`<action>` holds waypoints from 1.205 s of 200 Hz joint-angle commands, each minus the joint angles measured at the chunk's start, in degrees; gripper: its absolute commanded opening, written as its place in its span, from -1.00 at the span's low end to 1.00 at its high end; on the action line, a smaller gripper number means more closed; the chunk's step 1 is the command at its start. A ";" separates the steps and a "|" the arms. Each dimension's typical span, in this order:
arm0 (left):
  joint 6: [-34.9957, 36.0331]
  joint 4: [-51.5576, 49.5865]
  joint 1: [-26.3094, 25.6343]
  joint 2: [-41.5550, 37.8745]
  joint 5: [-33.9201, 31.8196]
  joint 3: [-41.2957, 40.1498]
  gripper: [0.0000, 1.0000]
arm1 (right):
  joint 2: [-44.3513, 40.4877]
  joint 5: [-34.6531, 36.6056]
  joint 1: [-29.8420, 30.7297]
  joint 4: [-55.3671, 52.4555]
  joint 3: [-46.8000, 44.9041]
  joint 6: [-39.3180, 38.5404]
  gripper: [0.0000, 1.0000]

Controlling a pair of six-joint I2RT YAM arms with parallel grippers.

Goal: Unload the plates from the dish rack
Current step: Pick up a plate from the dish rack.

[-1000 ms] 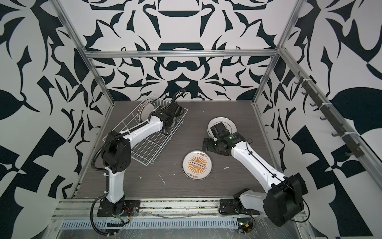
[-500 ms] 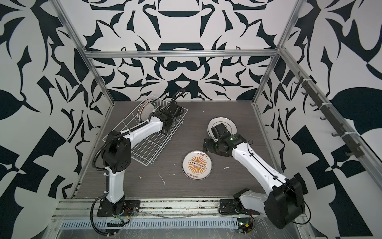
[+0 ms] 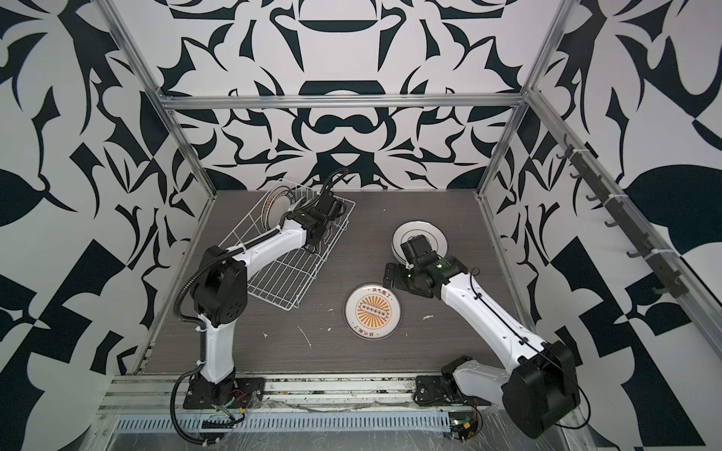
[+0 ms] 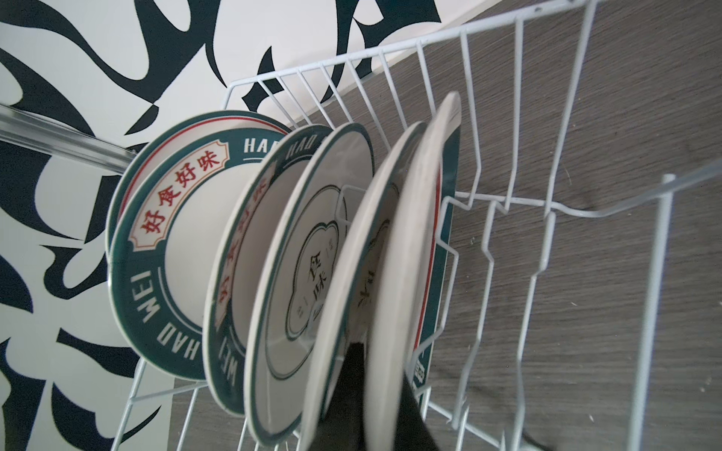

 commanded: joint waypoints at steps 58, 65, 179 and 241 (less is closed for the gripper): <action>-2.07 -3.96 -2.50 -9.55 1.81 -4.74 -1.00 | 3.98 -3.13 -0.25 6.27 -0.15 1.54 0.98; -2.06 -4.12 -2.89 -10.28 1.43 -4.91 -1.00 | 4.40 -3.37 -0.25 6.67 -0.08 1.54 0.98; -4.52 -11.50 -10.93 -19.96 -1.31 -3.27 -1.00 | 8.35 -4.34 -0.51 8.19 3.93 -0.13 0.98; -7.60 -11.96 -13.06 -27.53 1.84 -4.08 -1.00 | 8.19 -6.29 -1.22 8.58 5.98 -1.39 0.99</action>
